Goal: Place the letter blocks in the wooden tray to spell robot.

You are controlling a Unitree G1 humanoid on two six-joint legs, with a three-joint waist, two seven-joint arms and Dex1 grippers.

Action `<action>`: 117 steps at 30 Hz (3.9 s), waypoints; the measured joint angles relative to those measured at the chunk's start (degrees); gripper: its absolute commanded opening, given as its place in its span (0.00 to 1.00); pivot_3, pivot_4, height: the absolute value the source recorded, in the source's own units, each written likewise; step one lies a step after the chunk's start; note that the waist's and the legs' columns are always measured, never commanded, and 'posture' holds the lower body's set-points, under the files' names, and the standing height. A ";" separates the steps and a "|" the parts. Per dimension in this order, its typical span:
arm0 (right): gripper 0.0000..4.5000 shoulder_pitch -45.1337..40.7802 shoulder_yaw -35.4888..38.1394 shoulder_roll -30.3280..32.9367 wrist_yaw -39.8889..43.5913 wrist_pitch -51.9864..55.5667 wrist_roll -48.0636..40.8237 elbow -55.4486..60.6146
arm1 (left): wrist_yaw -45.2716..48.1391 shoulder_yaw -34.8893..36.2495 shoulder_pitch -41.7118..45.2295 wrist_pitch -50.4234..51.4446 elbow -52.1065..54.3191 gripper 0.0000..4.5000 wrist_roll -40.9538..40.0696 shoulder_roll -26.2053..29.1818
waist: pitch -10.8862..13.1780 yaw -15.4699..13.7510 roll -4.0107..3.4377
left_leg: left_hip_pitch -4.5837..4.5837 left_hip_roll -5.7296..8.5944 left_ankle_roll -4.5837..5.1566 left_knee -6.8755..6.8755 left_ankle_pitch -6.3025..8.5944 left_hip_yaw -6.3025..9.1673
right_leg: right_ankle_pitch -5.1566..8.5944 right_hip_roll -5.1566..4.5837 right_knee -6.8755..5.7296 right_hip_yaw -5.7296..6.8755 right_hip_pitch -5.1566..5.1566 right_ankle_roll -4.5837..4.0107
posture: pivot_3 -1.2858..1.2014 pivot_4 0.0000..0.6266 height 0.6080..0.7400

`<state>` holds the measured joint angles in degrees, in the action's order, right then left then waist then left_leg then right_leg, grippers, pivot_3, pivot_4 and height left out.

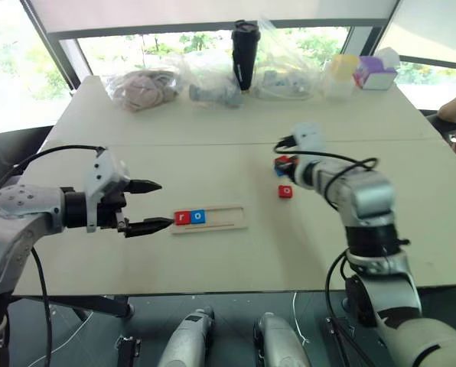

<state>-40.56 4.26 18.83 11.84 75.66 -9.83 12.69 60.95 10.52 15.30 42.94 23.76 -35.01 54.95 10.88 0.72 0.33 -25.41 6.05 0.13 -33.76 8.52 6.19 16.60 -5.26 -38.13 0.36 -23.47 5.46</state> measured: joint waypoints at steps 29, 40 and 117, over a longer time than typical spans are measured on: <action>0.83 20.54 9.47 -26.50 -18.88 16.47 -0.45 28.65 | -0.03 -10.93 8.99 -3.33 -4.92 1.00 3.03 -4.45 | -0.01 0.26 -0.04 | 0.06 -0.02 -0.15 0.02 0.02 -0.01 | 0.01 0.11 0.05 -0.16 -0.11 -0.14 | 0.52 0.24 1.00; 0.99 9.63 10.31 8.80 4.29 11.55 -14.23 23.87 | 2.48 -10.75 9.45 -3.48 -6.39 1.00 3.06 -2.08 | 0.08 0.01 -0.10 | 0.02 -0.02 -0.04 -0.12 -0.02 0.02 | 0.09 0.07 0.28 -0.01 0.17 -0.27 | 0.52 0.24 1.00; 0.26 -10.09 -30.63 -1.40 55.54 -59.38 7.35 -39.77 | -4.06 -6.25 -3.87 -5.50 0.01 1.00 9.94 2.85 | 0.07 0.23 -0.02 | 0.08 -0.15 -0.11 -0.15 0.08 -0.15 | -0.26 0.25 0.13 -0.17 -0.03 0.08 | 0.52 0.24 1.00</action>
<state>-50.66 -26.37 17.42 67.38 16.28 -2.48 -27.08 56.89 4.27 11.44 37.44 23.77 -25.07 57.80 10.95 0.95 0.31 -25.33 5.90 0.02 -33.91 8.60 6.04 16.34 -5.01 -38.00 0.19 -23.51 5.54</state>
